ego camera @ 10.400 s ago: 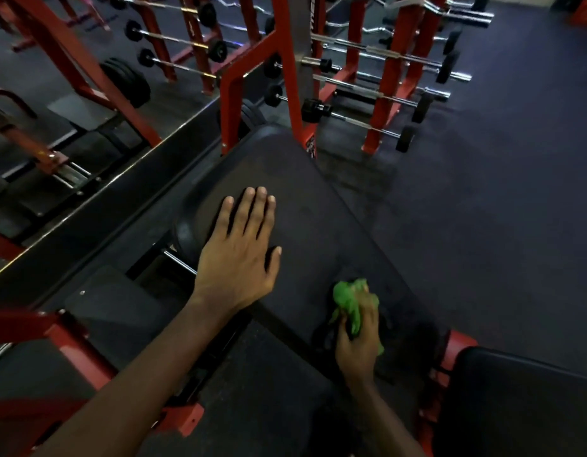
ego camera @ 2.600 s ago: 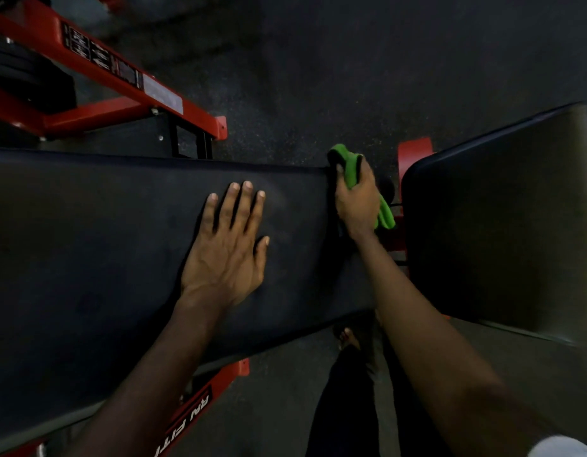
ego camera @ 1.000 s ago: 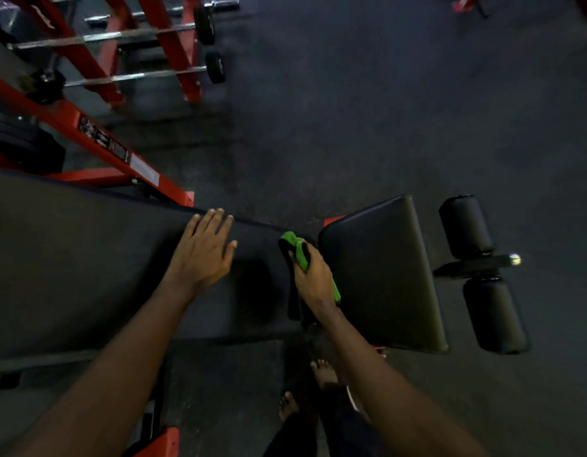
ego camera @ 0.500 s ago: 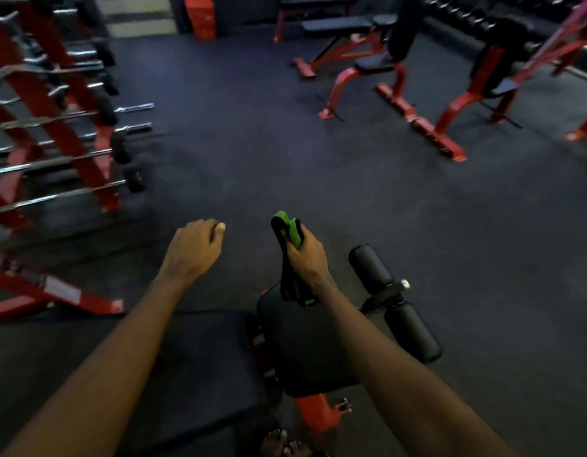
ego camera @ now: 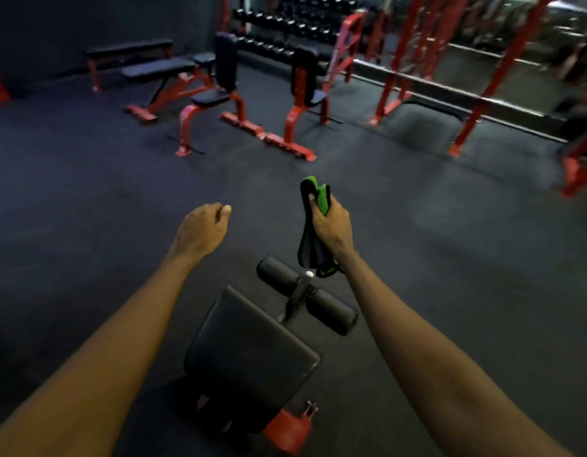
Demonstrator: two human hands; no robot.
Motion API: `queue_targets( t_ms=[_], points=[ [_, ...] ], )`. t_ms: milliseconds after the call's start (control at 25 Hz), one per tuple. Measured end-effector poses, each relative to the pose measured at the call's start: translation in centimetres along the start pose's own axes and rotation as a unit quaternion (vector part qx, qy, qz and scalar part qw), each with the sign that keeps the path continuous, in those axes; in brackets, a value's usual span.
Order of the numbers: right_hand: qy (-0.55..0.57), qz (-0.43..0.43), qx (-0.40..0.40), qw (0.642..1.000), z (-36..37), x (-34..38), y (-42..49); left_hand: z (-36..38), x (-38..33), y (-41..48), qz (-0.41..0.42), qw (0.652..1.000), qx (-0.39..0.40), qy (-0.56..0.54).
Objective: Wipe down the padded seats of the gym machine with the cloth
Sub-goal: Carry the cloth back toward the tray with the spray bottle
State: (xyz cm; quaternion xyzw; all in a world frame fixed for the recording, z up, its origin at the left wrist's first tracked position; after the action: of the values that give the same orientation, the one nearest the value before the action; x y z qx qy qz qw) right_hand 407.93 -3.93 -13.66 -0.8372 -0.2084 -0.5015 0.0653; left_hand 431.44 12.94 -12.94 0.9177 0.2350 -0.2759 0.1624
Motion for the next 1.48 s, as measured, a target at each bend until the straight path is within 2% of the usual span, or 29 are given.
queue_targets(
  t_ms=[160,400,640,840,1120,1280,1480],
  points=[
    [-0.017,0.034,-0.096,0.995,-11.3,-4.1,-1.5,6.0,-10.5,3.7,0.093,0.994,0.058,-0.015],
    [-0.046,0.093,-0.224,0.969,-28.0,-10.6,-6.9,16.2,-29.9,4.3,0.249,0.960,0.121,-0.054],
    [-0.061,0.142,-0.334,0.930,-42.7,-16.3,-16.3,25.4,-46.3,-2.1,0.368,0.907,0.192,-0.078],
    [-0.074,0.186,-0.414,0.888,-51.3,-19.7,-25.3,32.0,-56.3,-8.8,0.442,0.857,0.243,-0.103],
    [-0.120,0.277,-0.528,0.794,-58.9,-22.5,-39.5,40.6,-68.0,-20.4,0.552,0.750,0.346,-0.113],
    [-0.137,0.357,-0.612,0.692,-60.5,-23.3,-50.9,43.4,-74.0,-30.1,0.617,0.655,0.414,-0.136],
    [-0.143,0.417,-0.686,0.579,-58.4,-21.9,-63.4,45.4,-77.7,-41.2,0.666,0.553,0.472,-0.168]
  ],
)
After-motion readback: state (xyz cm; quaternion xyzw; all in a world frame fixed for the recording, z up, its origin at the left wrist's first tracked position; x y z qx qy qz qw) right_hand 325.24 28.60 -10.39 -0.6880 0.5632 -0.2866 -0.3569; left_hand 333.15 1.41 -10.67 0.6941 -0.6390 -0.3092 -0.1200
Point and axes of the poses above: each hand's wrist, its own y-axis towards the middle knuckle, its own z-axis out of the palm, x = y × z, the point moved 8 cm from there along y, towards the middle knuckle, and after that the axes turned 5 degrees about x, right-handed, at the moved point
